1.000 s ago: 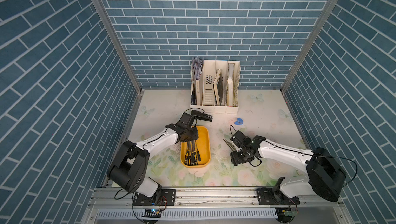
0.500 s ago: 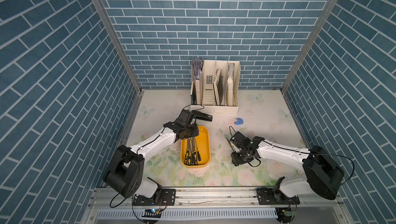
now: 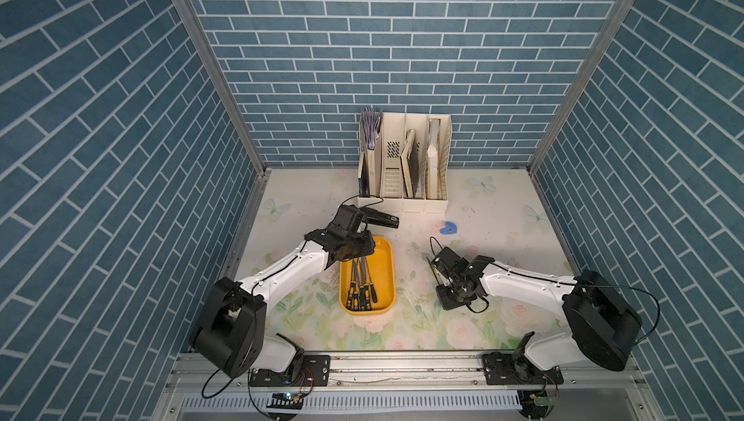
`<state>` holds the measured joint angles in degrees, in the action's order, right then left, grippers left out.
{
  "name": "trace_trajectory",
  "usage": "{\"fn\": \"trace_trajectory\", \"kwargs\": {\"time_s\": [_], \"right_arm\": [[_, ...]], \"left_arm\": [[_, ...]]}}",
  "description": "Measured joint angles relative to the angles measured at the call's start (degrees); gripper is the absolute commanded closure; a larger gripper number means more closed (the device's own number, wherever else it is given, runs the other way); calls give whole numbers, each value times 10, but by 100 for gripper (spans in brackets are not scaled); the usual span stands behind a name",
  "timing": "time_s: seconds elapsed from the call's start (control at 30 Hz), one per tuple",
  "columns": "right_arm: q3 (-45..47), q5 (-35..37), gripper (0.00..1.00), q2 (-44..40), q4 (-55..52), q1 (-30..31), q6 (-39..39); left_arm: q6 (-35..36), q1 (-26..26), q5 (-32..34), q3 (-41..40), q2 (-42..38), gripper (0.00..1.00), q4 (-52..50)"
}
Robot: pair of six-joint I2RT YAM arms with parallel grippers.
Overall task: Put the file tool into the storage box
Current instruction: Pick up the file tool from the center of the board.
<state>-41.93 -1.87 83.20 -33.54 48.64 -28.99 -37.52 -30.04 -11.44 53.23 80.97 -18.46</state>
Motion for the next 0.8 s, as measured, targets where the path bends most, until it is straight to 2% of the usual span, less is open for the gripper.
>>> {"fn": "trace_trajectory", "kwargs": {"time_s": [0.17, 0.37, 0.8], "right_arm": [[1, -16, 89, -24, -3, 21, -1], [-22, -51, 90, -83, -3, 58, -16], [-95, -80, 90, -54, 42, 94, -42]], "left_arm": [[-21, 0, -38, -9, -21, 48, 24], [-69, -1, -76, -39, -51, 41, 73], [-180, -38, -77, -99, -61, 41, 158]]}}
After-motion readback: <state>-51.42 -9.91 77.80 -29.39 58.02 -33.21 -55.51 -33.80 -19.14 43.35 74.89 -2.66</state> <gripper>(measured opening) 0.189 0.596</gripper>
